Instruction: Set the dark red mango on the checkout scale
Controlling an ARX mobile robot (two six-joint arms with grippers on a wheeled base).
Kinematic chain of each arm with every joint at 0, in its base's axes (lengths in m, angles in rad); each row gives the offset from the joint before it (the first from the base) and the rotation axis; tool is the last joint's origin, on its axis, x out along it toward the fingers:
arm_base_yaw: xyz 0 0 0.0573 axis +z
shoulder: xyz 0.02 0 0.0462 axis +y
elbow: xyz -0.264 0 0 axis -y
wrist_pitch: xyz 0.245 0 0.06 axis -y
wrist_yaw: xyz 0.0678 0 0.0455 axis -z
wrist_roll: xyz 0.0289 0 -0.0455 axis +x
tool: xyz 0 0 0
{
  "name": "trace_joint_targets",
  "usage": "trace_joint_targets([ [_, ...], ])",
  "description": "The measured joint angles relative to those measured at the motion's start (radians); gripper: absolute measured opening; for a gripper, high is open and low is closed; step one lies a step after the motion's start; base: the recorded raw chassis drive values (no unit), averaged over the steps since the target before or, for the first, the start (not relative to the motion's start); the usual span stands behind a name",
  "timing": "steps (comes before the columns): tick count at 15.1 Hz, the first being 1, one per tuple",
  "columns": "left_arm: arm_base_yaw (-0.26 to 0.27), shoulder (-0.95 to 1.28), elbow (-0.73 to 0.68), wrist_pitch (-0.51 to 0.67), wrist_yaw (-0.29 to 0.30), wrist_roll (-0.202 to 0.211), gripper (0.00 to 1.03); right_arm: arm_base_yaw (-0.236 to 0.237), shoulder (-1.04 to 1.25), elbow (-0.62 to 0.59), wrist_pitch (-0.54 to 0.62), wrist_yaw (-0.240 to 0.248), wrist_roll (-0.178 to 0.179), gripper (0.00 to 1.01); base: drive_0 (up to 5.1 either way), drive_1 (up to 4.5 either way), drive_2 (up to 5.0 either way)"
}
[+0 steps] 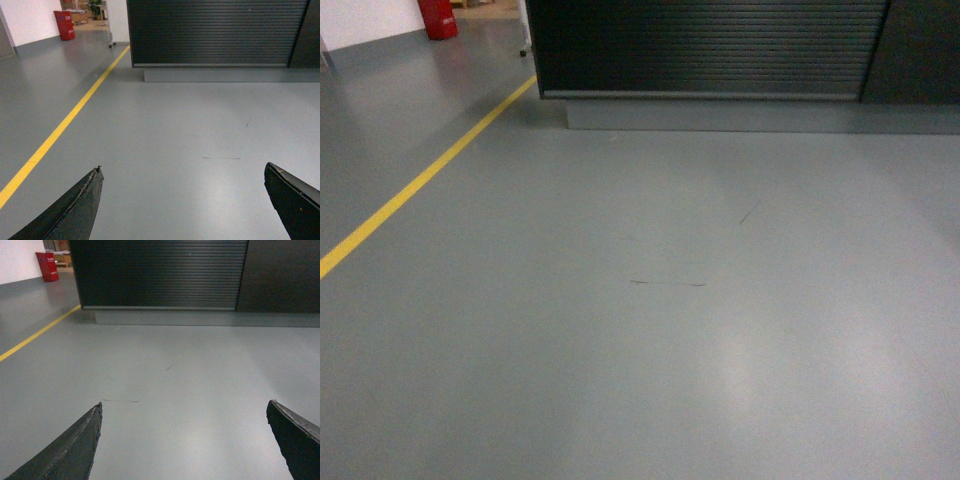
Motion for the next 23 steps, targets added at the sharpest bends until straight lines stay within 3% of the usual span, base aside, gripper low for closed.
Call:
trace_joint_targets([
  [9,0.000,0.000,0.000,0.000,0.000,0.000,0.98,0.000,0.000,0.000,0.000,0.000,0.000,0.98,0.0,0.00,0.0],
  [23,0.000,0.000,0.000,-0.001,0.000,0.000,0.98,0.000,0.000,0.000,-0.001,0.000,0.000,0.98,0.0,4.36,-4.3],
])
